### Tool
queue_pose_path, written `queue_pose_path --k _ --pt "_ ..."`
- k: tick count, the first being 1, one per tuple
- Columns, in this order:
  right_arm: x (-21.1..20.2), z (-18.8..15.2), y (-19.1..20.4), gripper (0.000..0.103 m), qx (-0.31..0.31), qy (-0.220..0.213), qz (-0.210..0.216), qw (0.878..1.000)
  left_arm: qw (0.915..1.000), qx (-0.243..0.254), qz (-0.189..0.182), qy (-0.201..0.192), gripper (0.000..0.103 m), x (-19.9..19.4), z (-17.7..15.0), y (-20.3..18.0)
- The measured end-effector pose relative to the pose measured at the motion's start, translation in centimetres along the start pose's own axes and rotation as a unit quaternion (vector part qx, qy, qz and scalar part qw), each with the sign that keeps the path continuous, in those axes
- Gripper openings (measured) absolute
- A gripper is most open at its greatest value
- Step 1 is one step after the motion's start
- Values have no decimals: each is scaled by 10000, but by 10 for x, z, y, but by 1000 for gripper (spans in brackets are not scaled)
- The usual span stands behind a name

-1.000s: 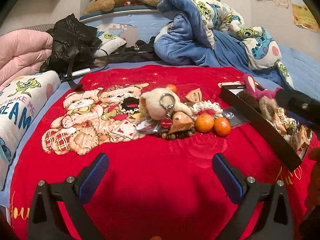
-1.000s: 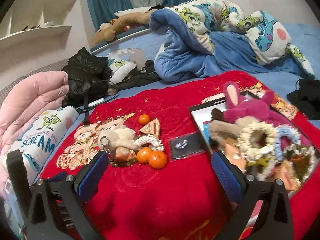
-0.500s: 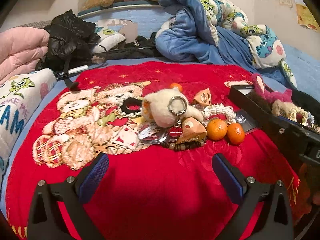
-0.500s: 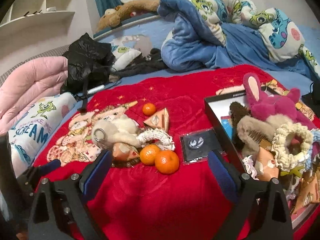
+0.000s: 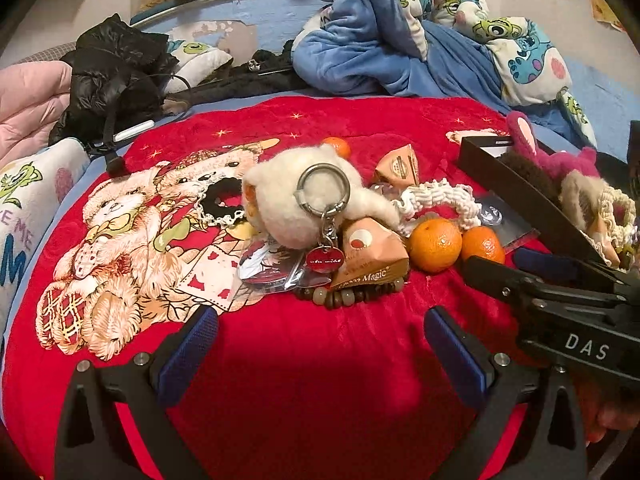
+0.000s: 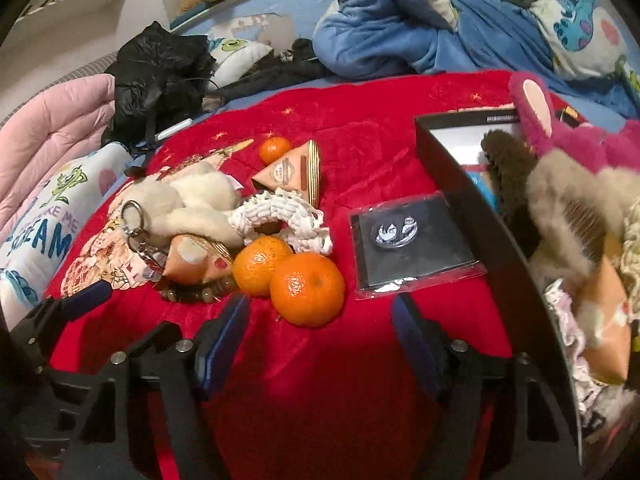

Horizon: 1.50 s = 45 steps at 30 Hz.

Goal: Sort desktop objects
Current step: 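Move both grippers from the tray back over the loose item pile, then grasp the large mandarin orange with the right gripper while the left grasps a chocolate wedge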

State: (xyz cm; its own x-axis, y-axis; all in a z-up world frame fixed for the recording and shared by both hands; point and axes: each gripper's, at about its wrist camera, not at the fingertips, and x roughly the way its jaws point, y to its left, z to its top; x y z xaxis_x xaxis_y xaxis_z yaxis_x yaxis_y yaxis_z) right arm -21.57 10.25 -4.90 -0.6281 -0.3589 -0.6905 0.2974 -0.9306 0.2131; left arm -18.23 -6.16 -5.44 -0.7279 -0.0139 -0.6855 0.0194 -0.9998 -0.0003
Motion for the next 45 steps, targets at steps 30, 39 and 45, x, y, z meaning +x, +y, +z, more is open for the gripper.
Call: queue_pose_path --k 30,39,45 --pt "4 8 -12 35 366 -58 35 9993 9995 -209 -205 -151 103 7 11 4" --pt "1 9 -11 35 420 -147 111 9989 9999 -116 -70 82 76 28 25 0" --pt "2 9 -12 35 458 -132 144 9988 9996 130 -196 -121 30 18 24 -10"
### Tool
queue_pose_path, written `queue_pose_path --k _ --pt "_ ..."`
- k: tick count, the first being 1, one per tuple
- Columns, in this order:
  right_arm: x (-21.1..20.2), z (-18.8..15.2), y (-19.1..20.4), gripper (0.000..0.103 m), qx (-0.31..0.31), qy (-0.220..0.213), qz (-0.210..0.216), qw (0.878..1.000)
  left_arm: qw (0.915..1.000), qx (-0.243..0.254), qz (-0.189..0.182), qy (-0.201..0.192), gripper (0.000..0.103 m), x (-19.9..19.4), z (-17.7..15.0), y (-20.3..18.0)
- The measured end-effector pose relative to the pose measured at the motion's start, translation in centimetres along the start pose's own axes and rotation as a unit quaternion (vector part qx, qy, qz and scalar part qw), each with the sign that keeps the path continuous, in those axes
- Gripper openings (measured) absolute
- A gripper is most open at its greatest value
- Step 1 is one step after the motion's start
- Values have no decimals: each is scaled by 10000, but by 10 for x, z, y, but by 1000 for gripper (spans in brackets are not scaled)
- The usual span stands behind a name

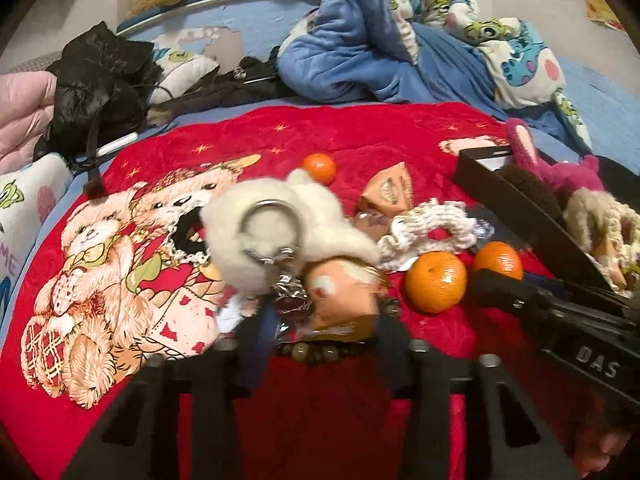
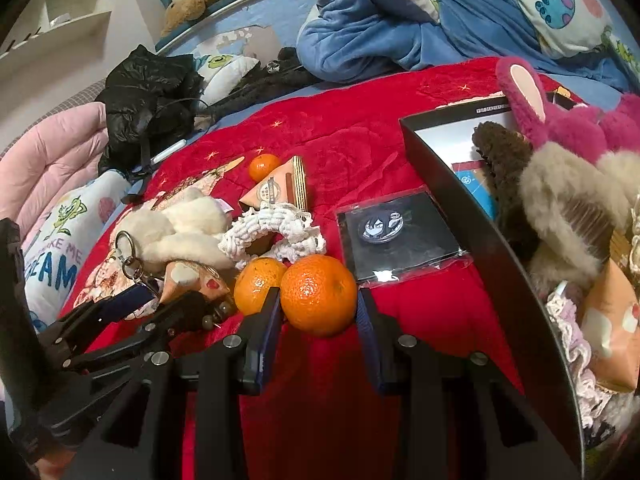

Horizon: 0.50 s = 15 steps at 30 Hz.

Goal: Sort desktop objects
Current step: 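Grasp the large mandarin orange with the right gripper while the left grasps a chocolate wedge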

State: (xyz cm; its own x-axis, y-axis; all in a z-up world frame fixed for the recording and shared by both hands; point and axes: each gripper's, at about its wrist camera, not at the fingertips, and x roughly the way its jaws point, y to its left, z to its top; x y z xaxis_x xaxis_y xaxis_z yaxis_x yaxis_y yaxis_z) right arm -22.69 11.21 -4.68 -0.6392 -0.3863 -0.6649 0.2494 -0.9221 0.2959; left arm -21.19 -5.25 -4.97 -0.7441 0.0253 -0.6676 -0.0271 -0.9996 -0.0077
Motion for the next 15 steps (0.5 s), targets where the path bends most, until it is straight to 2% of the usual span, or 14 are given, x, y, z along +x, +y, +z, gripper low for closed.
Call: queue_pose_path --k 4,7,11,15 --pt "1 0 1 35 28 -10 17 10000 9998 -142 -138 -37 27 -5 -2 4" --pt "0 0 0 35 44 -23 26 10000 9989 -368 -272 -139 19 -13 -4 13" --pt "-3 1 0 35 108 -83 100 9999 9985 -452 -234 -215 9 -25 -9 17" --pt "-8 2 1 35 146 -146 168 9996 9979 -525 -273 -265 6 -34 -14 21"
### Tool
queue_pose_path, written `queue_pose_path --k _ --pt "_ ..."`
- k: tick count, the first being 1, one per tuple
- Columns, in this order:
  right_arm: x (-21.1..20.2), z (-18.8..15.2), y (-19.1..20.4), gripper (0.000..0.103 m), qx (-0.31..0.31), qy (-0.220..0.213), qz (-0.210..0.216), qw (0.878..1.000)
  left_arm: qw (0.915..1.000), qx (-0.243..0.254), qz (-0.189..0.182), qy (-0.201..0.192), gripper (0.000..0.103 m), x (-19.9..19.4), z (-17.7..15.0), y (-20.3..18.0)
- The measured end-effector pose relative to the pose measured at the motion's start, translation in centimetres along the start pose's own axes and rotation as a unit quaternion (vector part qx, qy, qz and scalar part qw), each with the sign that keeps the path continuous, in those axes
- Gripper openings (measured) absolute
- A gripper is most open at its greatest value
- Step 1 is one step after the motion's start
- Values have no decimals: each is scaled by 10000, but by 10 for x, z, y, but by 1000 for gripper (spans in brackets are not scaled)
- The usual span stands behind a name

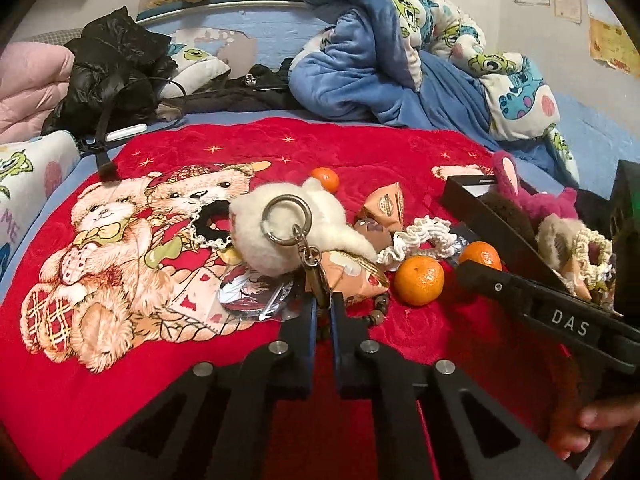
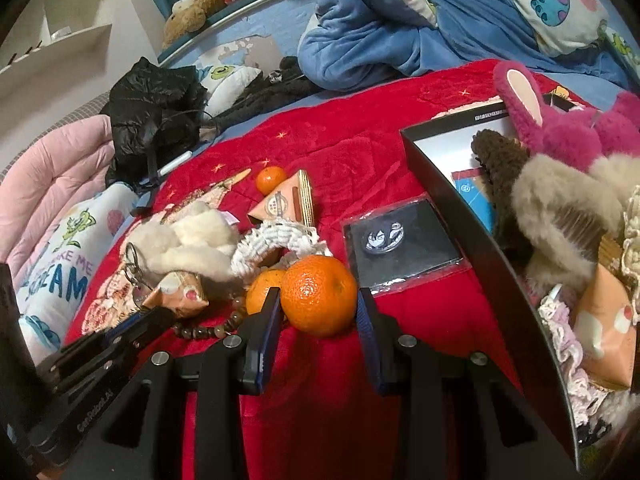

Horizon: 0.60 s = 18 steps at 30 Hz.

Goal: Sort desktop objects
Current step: 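Grasp the large mandarin orange with the right gripper while the left grasps a chocolate wedge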

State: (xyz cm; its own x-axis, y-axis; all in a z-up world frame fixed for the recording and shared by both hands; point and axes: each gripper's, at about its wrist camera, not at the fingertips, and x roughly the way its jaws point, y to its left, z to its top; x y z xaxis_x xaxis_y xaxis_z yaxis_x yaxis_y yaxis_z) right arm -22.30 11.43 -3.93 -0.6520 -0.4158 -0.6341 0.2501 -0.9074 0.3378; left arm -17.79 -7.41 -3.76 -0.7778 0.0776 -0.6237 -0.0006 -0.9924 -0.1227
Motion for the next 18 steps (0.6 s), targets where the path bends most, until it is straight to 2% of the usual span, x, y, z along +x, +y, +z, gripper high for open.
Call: queue_pose_path --k 6,9,13,18 --pt "-8 -1 3 35 44 -45 88 9999 10000 -23 -6 -74 5 -11 -2 1" --pt "-13 0 3 35 72 -80 141 9998 9998 67 66 -163 4 -24 -2 0" --pt "-21 2 4 35 109 -168 231 9995 9995 -48 98 -285 4 -45 -3 4" --pt "-34 2 7 35 163 -253 353 9989 9994 -26 137 -306 0 -75 -18 -2"
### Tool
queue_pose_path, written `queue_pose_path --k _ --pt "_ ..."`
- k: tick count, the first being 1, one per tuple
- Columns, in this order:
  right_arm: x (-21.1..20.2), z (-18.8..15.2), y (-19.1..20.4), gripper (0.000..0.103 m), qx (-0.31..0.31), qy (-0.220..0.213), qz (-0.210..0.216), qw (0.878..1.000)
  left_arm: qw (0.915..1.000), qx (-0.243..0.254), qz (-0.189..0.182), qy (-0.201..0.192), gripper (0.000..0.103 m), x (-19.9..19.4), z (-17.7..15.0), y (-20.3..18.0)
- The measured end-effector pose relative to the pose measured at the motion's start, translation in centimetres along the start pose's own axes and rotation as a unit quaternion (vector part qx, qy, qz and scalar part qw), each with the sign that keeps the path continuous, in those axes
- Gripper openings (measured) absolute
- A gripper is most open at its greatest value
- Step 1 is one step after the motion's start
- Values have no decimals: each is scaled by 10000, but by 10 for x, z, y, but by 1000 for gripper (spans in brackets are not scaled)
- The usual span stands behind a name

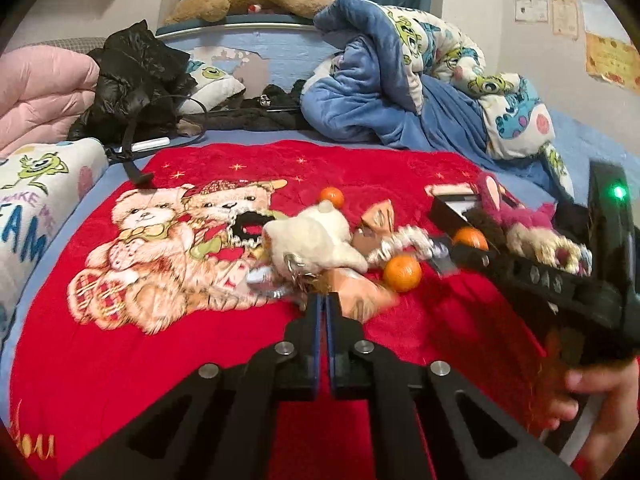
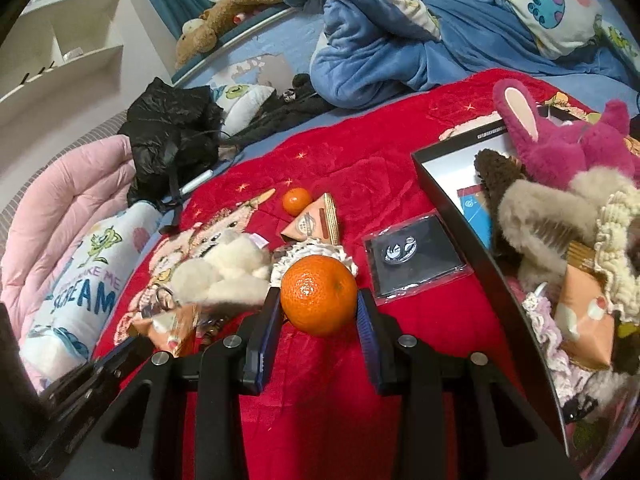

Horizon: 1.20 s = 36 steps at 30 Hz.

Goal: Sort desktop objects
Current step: 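Grasp the large mandarin orange with the right gripper while the left grasps a chocolate wedge, then lift and carry the orange with the right gripper while the left carries the chocolate wedge toward the tray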

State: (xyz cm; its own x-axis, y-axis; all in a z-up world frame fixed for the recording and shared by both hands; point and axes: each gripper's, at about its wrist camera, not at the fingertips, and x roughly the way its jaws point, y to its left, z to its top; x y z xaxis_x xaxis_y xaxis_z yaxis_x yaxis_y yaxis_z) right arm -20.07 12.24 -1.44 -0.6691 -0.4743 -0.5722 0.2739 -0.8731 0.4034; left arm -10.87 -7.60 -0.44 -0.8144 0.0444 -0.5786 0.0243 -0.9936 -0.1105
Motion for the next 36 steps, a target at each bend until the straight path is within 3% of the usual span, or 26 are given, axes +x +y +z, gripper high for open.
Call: queue_pose_path --k 6,11,16,20,26,36 --pt "-18 -3 6 35 3 -123 42 9999 9997 202 27 -95 0 -31 -14 -18" --pt "-35 -13 14 35 -122 -124 50 9998 10000 -7 68 -63 0 -32 -18 -8" --pt "-47 -22 24 35 -450 -92 22 9989 9991 -290 -7 316 0 -11 -32 10" --pt "-51 -24 28 35 -649 -99 32 9978 9996 -201 7 213 0 -16 -29 3" --pt "-58 -18 21 35 -462 -165 152 9987 9998 184 16 16 0 -31 -19 -22" --pt "-86 -12 9 35 -393 -332 101 9986 9992 205 -274 -200 0 -49 -7 -61"
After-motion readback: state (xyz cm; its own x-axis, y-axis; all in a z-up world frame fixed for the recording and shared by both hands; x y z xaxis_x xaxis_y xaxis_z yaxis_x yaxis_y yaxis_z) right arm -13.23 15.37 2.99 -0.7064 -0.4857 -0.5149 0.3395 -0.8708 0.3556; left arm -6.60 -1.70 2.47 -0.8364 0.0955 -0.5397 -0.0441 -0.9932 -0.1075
